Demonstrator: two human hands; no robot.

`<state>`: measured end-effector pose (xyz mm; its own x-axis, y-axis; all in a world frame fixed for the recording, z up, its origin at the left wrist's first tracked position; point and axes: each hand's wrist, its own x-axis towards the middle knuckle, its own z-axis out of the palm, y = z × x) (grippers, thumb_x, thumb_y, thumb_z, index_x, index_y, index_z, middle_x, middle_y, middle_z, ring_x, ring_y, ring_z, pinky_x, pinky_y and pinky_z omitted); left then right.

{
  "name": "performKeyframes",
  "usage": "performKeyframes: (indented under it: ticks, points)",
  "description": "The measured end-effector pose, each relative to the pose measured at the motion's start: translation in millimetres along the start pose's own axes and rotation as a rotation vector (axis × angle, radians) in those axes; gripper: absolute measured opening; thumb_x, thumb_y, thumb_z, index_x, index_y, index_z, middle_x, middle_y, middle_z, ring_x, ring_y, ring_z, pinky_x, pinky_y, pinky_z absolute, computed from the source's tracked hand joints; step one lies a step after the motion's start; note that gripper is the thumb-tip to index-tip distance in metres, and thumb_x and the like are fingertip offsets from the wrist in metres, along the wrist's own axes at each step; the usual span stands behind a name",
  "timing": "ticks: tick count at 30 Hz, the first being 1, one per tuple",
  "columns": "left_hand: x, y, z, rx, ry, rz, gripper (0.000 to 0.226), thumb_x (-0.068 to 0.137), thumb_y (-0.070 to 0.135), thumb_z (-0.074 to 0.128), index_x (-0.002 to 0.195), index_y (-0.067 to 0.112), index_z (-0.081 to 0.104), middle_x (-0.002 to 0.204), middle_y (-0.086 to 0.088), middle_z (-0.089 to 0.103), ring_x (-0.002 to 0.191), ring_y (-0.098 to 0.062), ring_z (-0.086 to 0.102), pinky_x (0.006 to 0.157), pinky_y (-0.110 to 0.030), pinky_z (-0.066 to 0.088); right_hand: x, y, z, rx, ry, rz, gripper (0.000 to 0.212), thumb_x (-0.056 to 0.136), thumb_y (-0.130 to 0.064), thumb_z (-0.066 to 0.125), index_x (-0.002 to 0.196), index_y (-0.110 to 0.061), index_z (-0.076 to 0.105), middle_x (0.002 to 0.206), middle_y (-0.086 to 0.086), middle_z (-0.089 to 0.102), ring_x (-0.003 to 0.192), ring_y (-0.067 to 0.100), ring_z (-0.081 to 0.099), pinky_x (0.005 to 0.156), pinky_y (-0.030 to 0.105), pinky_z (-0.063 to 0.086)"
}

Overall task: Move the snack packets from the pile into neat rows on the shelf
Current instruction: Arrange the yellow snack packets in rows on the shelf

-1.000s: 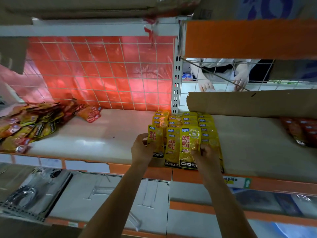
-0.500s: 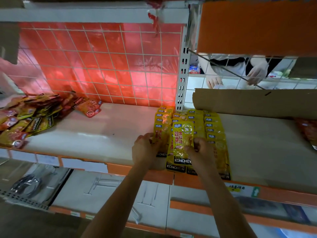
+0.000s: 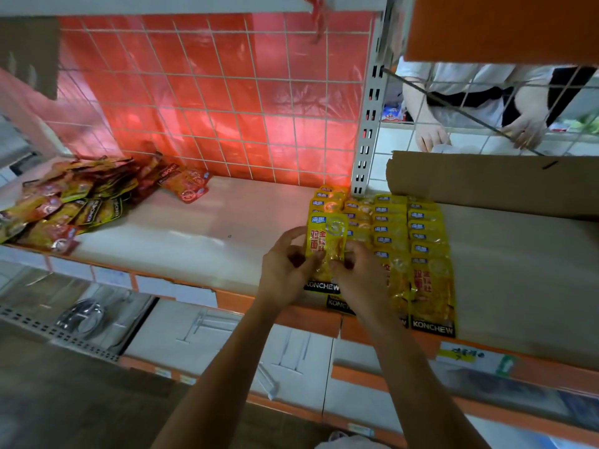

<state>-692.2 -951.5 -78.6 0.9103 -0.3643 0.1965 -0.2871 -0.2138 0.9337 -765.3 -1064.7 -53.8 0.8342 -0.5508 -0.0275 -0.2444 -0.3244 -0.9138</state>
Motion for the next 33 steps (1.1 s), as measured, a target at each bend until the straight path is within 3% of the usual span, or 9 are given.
performKeyframes:
  ticks: [3,5,8,12,16,22,26,33]
  points:
    - [3.2,-0.8,-6.1,-0.158,-0.006,-0.126,0.038,0.082,0.014,0.074,0.117,0.021,0.061,0.080,-0.011,0.074,0.073,-0.032,0.070,0.069,-0.048,0.058,3.4,-1.4,0.6,-0.118,0.039,-0.100,0.022,0.089,-0.014,0.061,0.111,-0.017,0.063,0.094,-0.007,0.064,0.084,0.008,0.059,0.069,0.018,0.044]
    - [3.7,-2.8,-8.1,-0.142,-0.023,-0.165,0.037,0.080,0.021,0.075,0.114,0.019,0.061,0.085,-0.011,0.073,0.075,-0.029,0.071,0.071,-0.049,0.059,8.2,0.8,1.7,-0.195,0.123,-0.140,0.027,0.089,-0.011,0.061,0.115,-0.015,0.063,0.102,-0.003,0.065,0.093,0.013,0.061,0.082,0.026,0.048]
    - [3.6,-3.8,-6.3,0.015,-0.042,-0.182,0.033,0.078,0.034,0.073,0.106,0.023,0.061,0.086,-0.002,0.073,0.073,-0.018,0.071,0.069,-0.039,0.059,14.6,6.7,1.3,-0.245,0.183,-0.180,0.030,0.087,-0.008,0.060,0.117,-0.014,0.063,0.113,0.005,0.064,0.104,0.020,0.061,0.089,0.035,0.051]
    - [3.5,-2.9,-3.4,0.151,-0.016,-0.200,0.027,0.084,0.032,0.072,0.106,0.021,0.060,0.088,-0.003,0.072,0.074,-0.017,0.069,0.068,-0.034,0.058,21.1,11.0,-2.3,-0.270,0.190,-0.186,0.030,0.087,-0.007,0.060,0.116,-0.014,0.064,0.116,0.005,0.064,0.110,0.022,0.058,0.091,0.033,0.048]
    - [2.2,-0.7,0.2,0.282,0.033,-0.191,0.037,0.084,0.037,0.071,0.112,0.015,0.060,0.092,-0.001,0.069,0.074,-0.016,0.065,0.058,-0.017,0.047,25.3,13.7,-3.9,-0.285,0.172,-0.195,0.029,0.088,-0.008,0.060,0.116,-0.014,0.064,0.115,0.005,0.064,0.111,0.023,0.057,0.093,0.034,0.047]
    - [2.0,-0.1,3.4,0.378,0.079,-0.184,0.043,0.082,0.042,0.071,0.112,0.014,0.062,0.090,-0.001,0.068,0.074,-0.017,0.062,0.067,-0.029,0.052,28.1,17.4,-4.5,-0.322,0.152,-0.199,0.029,0.088,-0.009,0.060,0.117,-0.014,0.064,0.116,0.005,0.064,0.110,0.022,0.057,0.092,0.032,0.044]
    - [2.4,1.6,3.2,0.416,0.052,-0.203,0.042,0.082,0.043,0.070,0.111,0.013,0.062,0.084,0.002,0.064,0.073,-0.016,0.062,0.066,-0.028,0.051,29.6,19.1,-5.4,-0.313,0.139,-0.192,0.029,0.088,-0.009,0.059,0.116,-0.014,0.064,0.117,0.005,0.064,0.110,0.022,0.058,0.093,0.034,0.047]
    - [1.6,2.0,6.4,0.492,0.084,-0.179,0.049,0.082,0.048,0.067,0.116,0.013,0.062,0.096,-0.004,0.067,0.079,-0.018,0.062,0.072,-0.032,0.052,30.8,20.4,-7.4,-0.319,0.117,-0.178,0.029,0.089,-0.009,0.059,0.116,-0.014,0.064,0.116,0.005,0.064,0.111,0.022,0.057,0.093,0.031,0.045]
